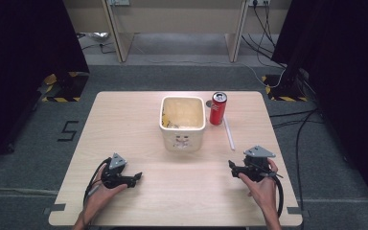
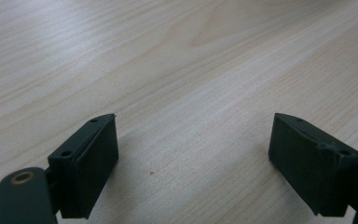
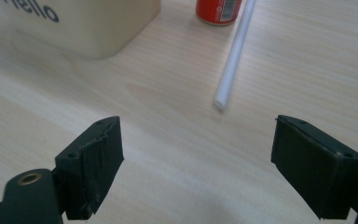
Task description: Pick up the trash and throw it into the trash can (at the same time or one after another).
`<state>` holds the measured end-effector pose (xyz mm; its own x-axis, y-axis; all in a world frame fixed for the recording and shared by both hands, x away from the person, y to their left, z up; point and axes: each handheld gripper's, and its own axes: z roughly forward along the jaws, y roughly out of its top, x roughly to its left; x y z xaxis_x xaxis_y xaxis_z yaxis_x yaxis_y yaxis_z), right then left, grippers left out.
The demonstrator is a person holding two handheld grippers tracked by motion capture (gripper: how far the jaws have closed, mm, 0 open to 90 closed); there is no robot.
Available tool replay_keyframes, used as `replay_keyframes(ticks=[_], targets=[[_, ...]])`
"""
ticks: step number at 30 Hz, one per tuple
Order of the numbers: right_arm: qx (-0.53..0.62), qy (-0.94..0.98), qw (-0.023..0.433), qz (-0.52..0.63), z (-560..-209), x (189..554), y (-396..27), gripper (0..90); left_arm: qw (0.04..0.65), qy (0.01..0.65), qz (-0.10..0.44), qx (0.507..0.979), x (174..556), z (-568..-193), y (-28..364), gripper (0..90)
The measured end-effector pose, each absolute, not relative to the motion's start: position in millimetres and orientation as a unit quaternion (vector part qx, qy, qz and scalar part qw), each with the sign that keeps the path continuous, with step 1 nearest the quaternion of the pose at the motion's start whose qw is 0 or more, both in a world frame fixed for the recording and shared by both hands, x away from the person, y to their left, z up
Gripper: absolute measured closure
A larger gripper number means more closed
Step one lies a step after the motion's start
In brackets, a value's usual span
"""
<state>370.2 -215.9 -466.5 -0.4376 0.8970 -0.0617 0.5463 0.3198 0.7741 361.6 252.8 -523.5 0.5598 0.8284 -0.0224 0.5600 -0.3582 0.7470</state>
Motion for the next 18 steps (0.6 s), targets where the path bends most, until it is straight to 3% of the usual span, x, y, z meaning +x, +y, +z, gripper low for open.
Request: replay_keyframes(ticks=[18], targets=[[0.481, 0.762, 0.252, 0.353, -454.6, 416.2, -204.5, 22.4, 0.367, 0.432, 0.183, 0.803, 361.6, -523.5, 252.8, 14.9]])
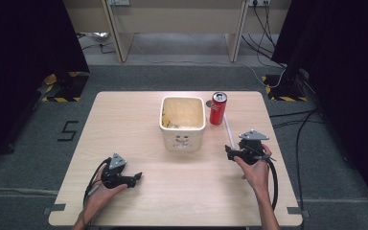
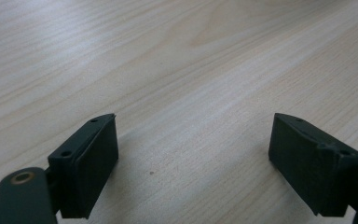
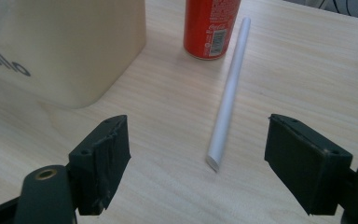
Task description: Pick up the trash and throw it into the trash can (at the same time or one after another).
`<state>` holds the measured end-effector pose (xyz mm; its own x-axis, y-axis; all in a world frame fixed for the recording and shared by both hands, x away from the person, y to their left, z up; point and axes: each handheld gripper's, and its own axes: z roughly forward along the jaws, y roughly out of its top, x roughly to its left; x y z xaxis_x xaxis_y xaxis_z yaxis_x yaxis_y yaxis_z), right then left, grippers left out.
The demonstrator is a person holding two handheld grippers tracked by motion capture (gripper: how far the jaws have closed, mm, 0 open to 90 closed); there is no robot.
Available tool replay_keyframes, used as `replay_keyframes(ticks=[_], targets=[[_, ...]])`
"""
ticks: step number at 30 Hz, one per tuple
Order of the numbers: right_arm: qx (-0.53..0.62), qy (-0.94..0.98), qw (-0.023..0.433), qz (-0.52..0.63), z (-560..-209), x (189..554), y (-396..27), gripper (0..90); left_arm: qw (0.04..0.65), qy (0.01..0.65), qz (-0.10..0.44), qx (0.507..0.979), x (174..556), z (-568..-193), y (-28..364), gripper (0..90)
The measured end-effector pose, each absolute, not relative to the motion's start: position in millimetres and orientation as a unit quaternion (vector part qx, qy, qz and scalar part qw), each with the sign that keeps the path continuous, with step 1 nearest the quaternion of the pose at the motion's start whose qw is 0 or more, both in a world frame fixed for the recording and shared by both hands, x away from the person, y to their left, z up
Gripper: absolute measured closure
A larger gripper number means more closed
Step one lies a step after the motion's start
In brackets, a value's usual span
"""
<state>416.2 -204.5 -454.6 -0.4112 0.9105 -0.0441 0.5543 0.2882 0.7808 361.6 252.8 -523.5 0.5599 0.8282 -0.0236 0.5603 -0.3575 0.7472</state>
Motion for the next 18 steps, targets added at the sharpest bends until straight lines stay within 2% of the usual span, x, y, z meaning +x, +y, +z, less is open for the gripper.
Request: replay_keyframes(ticks=[10, 18], targets=[[0.495, 0.757, 0.245, 0.348, -461.0, 442.7, -205.3, 27.1, 0.367, 0.432, 0.183, 0.803, 361.6, -523.5, 252.9, 14.9], [0.5, 0.757, 0.242, 0.343, -466.2, 464.3, -203.6, 37.5, 0.367, 0.432, 0.182, 0.804, 361.6, -523.4, 252.9, 14.9]])
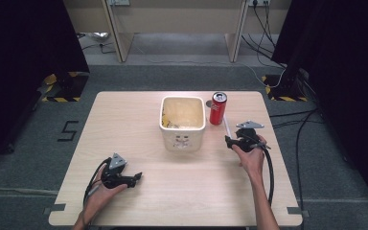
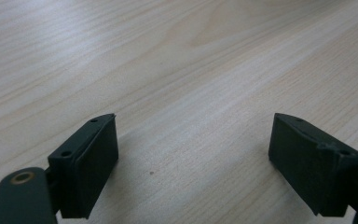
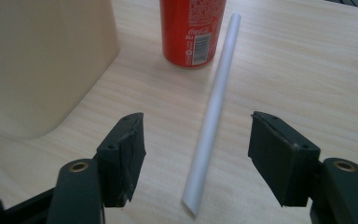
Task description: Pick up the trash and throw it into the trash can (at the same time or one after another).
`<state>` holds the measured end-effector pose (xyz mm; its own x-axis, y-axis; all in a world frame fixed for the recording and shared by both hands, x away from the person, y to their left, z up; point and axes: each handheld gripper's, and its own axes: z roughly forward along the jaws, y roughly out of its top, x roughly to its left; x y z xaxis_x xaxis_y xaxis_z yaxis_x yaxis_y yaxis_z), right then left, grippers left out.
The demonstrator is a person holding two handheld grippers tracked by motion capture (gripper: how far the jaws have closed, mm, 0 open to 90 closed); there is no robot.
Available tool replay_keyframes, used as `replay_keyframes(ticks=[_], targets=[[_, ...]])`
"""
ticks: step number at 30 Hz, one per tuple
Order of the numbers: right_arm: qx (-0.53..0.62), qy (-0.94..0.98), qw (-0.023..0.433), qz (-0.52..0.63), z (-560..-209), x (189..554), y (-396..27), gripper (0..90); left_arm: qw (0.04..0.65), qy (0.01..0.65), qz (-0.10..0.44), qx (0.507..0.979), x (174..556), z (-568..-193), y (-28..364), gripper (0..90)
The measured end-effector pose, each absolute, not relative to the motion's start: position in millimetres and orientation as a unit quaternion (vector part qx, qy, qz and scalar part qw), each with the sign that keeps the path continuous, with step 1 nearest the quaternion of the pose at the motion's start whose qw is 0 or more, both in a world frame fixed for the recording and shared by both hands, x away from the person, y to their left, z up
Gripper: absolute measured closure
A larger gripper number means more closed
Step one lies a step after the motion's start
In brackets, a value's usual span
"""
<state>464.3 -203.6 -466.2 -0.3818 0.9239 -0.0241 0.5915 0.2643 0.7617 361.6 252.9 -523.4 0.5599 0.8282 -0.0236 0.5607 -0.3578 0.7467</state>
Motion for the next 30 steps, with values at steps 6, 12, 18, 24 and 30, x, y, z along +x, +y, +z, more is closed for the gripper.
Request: replay_keyframes(ticks=[6, 12, 18, 24, 30], targets=[[0.507, 0.756, 0.241, 0.336, -472.3, 479.3, -202.7, 45.5, 0.366, 0.432, 0.183, 0.804, 361.6, -523.4, 252.9, 14.9], [0.521, 0.75, 0.231, 0.337, -483.7, 492.9, -202.8, 51.7, 0.367, 0.432, 0.182, 0.804, 361.6, -523.4, 252.9, 14.9], [0.529, 0.752, 0.229, 0.32, -496.5, 499.9, -205.6, 54.6, 0.366, 0.432, 0.182, 0.804, 361.6, -523.3, 253.0, 14.9], [0.523, 0.759, 0.227, 0.315, -500.5, 501.4, -203.0, 58.4, 0.367, 0.432, 0.182, 0.804, 361.6, -523.4, 252.9, 14.9], [0.53, 0.756, 0.222, 0.314, -506.4, 504.7, -206.2, 64.6, 0.367, 0.432, 0.182, 0.804, 361.6, -523.4, 252.9, 14.9]])
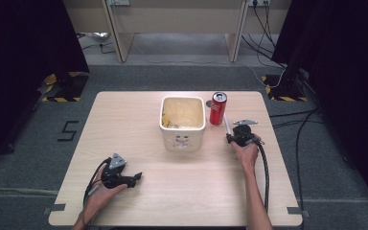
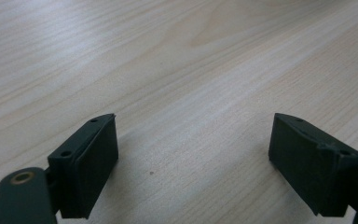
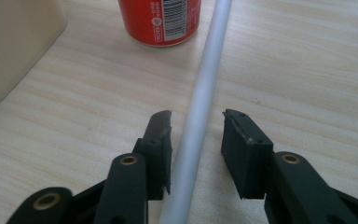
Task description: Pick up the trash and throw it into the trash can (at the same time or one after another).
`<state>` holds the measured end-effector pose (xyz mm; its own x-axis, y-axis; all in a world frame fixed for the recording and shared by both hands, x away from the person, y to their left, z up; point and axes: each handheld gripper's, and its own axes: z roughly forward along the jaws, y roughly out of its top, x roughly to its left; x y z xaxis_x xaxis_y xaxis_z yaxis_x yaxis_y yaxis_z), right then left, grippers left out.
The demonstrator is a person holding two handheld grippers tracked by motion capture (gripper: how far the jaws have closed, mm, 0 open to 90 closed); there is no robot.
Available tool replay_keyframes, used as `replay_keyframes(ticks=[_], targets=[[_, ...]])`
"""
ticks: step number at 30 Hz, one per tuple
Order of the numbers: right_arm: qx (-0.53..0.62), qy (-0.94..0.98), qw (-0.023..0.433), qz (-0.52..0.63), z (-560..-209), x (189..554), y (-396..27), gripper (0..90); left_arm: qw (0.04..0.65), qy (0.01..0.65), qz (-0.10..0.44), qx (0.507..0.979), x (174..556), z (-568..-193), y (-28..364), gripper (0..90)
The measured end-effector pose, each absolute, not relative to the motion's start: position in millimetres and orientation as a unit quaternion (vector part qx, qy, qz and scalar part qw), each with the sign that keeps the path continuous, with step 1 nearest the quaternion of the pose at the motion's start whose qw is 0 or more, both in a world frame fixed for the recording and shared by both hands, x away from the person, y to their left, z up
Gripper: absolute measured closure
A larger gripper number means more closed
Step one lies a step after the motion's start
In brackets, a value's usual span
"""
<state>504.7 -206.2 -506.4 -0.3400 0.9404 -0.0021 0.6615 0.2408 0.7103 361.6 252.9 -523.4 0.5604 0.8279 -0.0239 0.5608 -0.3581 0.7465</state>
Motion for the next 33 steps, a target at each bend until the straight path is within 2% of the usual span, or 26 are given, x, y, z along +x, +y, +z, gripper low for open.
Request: replay_keyframes(ticks=[8, 17, 33], targets=[[0.536, 0.751, 0.212, 0.322, -506.4, 505.0, -213.0, 78.1, 0.367, 0.432, 0.182, 0.804, 361.6, -523.4, 252.9, 14.9], [0.561, 0.731, 0.226, 0.317, -505.0, 503.3, -227.6, 79.4, 0.366, 0.432, 0.182, 0.804, 361.5, -523.3, 253.0, 15.0], [0.552, 0.727, 0.247, 0.325, -479.4, 491.2, -244.8, 79.6, 0.367, 0.432, 0.182, 0.804, 361.6, -523.4, 252.9, 14.9]])
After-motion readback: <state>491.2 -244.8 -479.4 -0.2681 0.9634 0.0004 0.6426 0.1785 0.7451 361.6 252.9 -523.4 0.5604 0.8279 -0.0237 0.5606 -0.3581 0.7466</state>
